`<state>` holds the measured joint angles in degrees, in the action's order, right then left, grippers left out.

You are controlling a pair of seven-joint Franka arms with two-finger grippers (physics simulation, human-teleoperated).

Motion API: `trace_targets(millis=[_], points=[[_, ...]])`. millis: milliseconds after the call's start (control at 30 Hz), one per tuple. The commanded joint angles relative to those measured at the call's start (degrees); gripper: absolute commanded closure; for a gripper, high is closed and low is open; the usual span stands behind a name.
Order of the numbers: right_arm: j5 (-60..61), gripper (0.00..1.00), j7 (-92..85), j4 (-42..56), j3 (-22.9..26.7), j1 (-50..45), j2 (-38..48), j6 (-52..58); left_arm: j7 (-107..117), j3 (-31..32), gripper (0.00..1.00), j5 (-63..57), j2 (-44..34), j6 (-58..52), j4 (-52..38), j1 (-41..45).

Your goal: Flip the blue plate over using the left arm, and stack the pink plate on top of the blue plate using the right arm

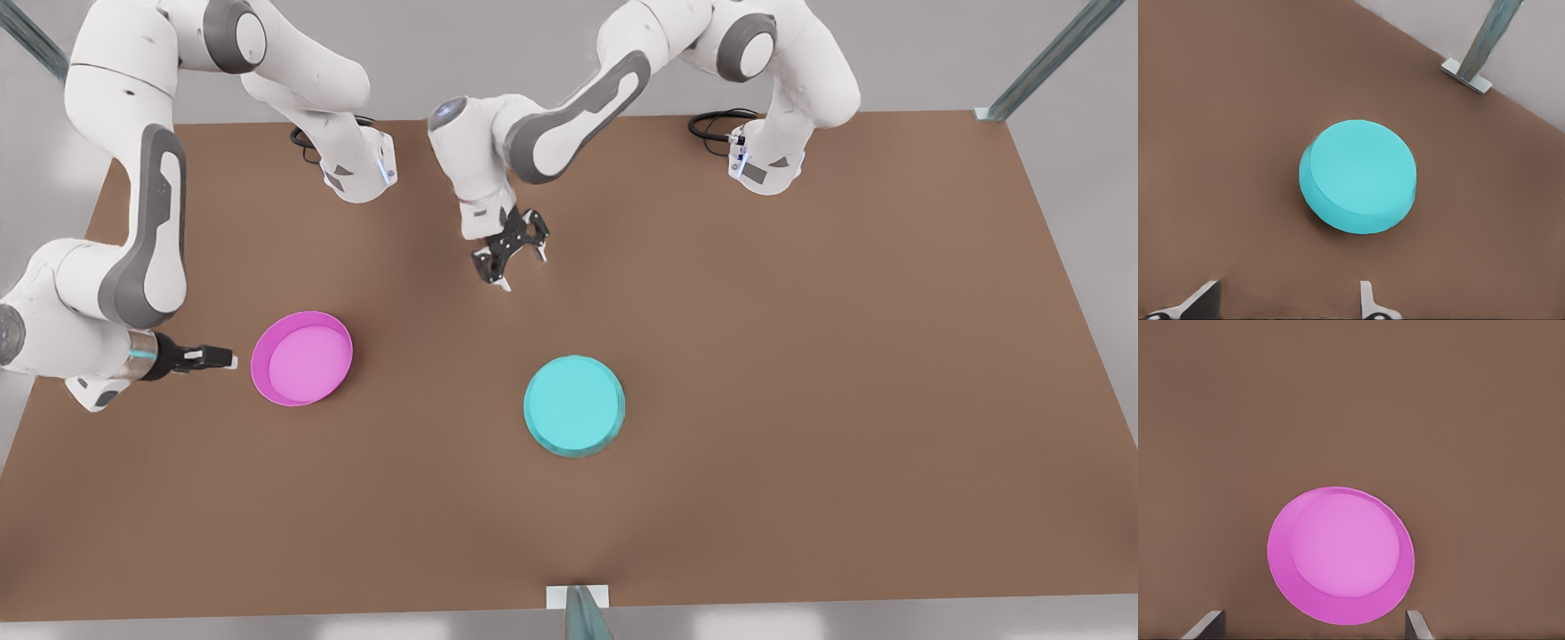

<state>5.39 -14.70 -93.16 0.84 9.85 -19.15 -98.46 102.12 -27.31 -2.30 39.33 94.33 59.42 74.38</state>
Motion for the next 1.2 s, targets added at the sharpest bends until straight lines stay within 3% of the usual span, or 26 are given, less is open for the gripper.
trace_targets(millis=[0, 33, 100, 200, 233, 267, 300, 333, 400, 533, 667, 1033, 1067, 1100, 1167], points=[[0.1, 0.0, 0.5, -5.0, -0.1, -0.5, -1.2, -12.2, -47.0, -0.7, 0.0, 21.1, -9.5, -25.2, -0.2, -12.5], [0.7, 0.0, 0.6, -9.1, -0.1, -0.5, -2.0, -18.4, -70.2, -2.2, 0.0, 20.4, -12.7, -29.2, -0.2, -19.0], [0.8, 0.0, 0.6, -10.6, -0.1, 1.6, -4.1, -21.0, -94.1, -18.8, 0.0, 20.5, -12.5, -29.7, 0.6, -21.4], [0.8, 0.0, -0.4, -10.7, -0.2, 7.3, -5.3, -21.0, -99.4, -25.1, 0.0, 20.1, -12.3, -29.5, 3.3, -24.2], [0.8, 0.0, -0.4, -10.7, -0.2, 8.3, -6.3, -21.0, -98.3, -16.2, 0.0, 18.9, -13.3, -29.9, 2.8, -33.7], [1.3, 0.0, -0.4, -10.6, -0.2, 9.0, -7.4, -21.1, -97.0, 2.4, 0.0, 7.4, -18.0, -29.5, 3.3, -45.3], [1.8, 0.0, -0.8, -10.8, -0.2, 9.4, -7.7, -21.3, -93.2, 30.8, 0.0, -1.1, -23.5, -25.8, 10.1, -68.4], [2.8, 0.0, -1.6, -12.2, -0.2, 9.5, -7.5, -22.7, -94.6, 35.3, 0.0, -0.8, -30.3, -17.1, 20.7, -73.8], [4.1, 0.0, -3.1, -18.0, -0.4, 9.8, -5.2, -29.1, -97.8, 35.3, 0.0, 0.5, -30.2, -16.9, 21.1, -74.0], [6.2, 0.0, -6.7, -28.2, -0.6, 10.0, 0.9, -36.6, -92.3, 34.4, 0.0, -0.3, -22.2, -17.0, 14.1, -73.9], [6.6, 0.0, -7.3, -37.4, -0.8, 10.9, 3.9, -45.9, -92.9, 36.7, 0.0, 4.9, -24.9, -17.1, 11.9, -73.7], [13.8, 0.0, -7.4, -39.4, -0.9, 10.9, -1.1, -46.6, -93.0, 36.4, 0.0, 3.6, -26.4, -17.4, 14.1, -73.4], [13.8, 0.08, -7.4, -39.4, -1.0, 10.8, -1.1, -46.6, -93.0, 36.3, 0.0, 3.7, -26.4, -17.3, 14.1, -73.4], [13.8, 0.26, -7.4, -39.2, -1.0, 10.3, -0.9, -46.4, -93.0, 36.3, 0.0, 3.4, -26.1, -17.3, 15.0, -73.4], [13.8, 0.38, -7.4, -39.2, -1.3, 10.1, -0.6, -46.0, -93.0, 36.3, 0.0, 3.2, -26.4, -17.2, 16.0, -73.4]])
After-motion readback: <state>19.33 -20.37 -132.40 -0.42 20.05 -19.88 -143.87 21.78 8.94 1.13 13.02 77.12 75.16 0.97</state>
